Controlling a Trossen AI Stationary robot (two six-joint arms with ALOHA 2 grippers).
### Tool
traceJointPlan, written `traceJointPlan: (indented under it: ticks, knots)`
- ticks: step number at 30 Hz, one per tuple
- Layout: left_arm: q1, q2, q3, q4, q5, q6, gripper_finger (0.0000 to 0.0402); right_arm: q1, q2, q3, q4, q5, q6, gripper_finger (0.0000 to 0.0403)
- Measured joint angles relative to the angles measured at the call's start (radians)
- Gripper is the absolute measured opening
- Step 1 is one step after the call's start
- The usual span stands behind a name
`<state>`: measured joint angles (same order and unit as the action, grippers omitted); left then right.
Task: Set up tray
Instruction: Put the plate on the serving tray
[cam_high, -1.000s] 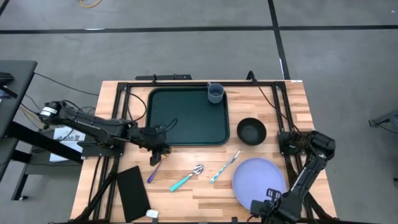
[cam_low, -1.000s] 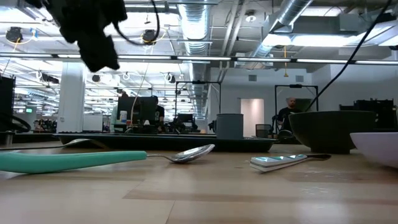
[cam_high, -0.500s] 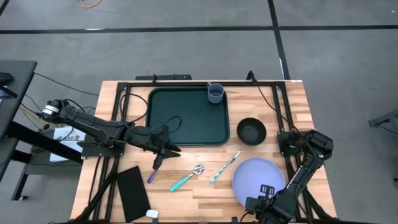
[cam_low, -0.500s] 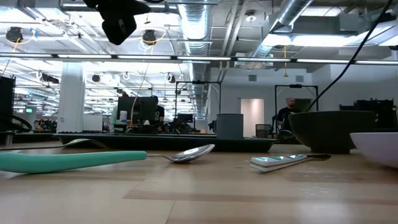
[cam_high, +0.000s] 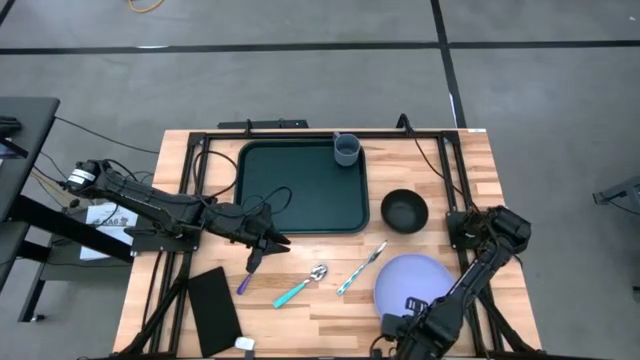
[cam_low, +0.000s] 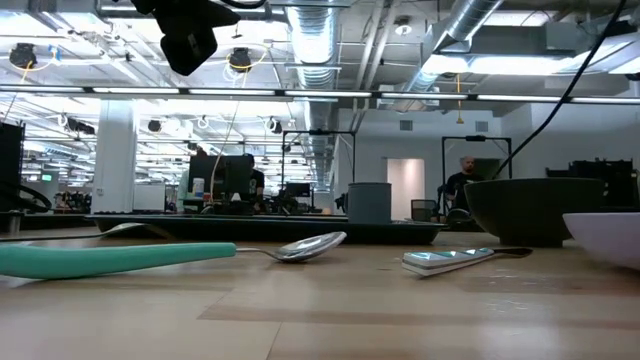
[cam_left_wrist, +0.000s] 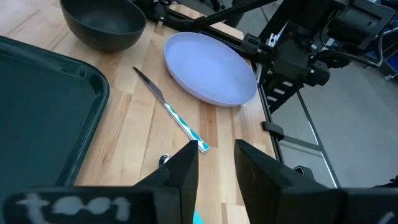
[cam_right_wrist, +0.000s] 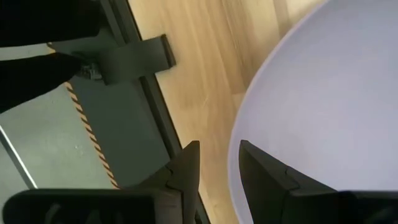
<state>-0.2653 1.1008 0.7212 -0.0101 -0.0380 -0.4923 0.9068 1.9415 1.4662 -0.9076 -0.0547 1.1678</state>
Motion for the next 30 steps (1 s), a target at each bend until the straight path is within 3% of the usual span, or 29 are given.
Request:
traceJointPlan:
  ticks: [30]
  knots:
    - [0.0, 0.0, -0.001, -0.039, 0.007, 0.0, 0.0091, -0.104, 0.077, -0.035, 0.003, -0.046, -0.043, 0.0089]
